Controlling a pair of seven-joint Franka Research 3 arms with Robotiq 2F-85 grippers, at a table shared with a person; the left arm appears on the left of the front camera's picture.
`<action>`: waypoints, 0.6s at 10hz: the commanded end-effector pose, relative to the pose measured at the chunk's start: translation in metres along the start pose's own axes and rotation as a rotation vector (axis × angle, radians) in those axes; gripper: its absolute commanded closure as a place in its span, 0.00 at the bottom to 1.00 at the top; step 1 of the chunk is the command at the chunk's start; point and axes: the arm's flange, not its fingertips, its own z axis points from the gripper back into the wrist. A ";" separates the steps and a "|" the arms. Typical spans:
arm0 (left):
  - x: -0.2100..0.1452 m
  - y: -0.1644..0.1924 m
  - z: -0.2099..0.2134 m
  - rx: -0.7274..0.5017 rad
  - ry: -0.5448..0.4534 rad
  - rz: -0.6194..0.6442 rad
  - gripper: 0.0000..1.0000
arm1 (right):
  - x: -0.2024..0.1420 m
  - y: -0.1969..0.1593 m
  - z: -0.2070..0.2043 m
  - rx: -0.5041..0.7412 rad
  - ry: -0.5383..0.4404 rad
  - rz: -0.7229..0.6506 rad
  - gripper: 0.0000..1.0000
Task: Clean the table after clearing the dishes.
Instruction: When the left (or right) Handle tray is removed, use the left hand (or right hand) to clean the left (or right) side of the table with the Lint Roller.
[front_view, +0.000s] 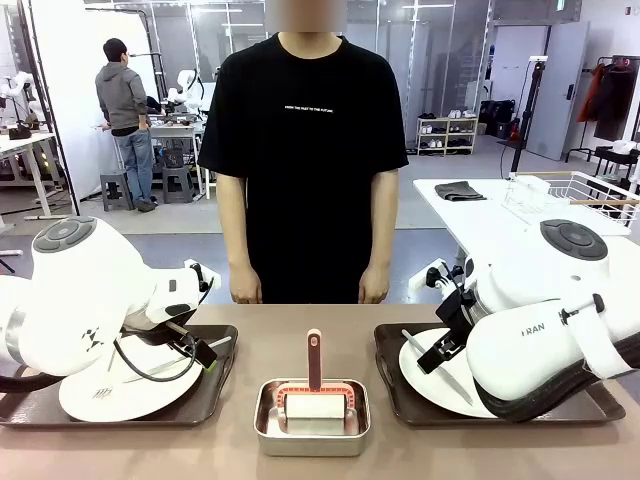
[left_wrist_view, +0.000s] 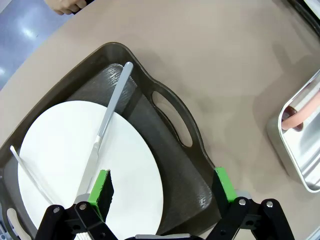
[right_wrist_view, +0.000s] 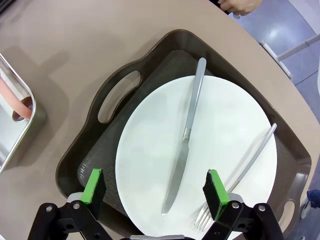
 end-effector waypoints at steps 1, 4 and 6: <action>0.000 0.000 0.000 0.000 0.000 0.001 0.00 | 0.000 0.001 0.000 0.001 0.000 0.000 0.00; 0.007 0.005 0.007 -0.020 0.006 -0.003 0.00 | 0.017 -0.020 0.014 0.078 -0.005 -0.068 0.00; 0.031 0.027 0.025 -0.142 0.096 0.088 0.00 | 0.044 -0.056 0.036 0.258 0.032 -0.134 0.00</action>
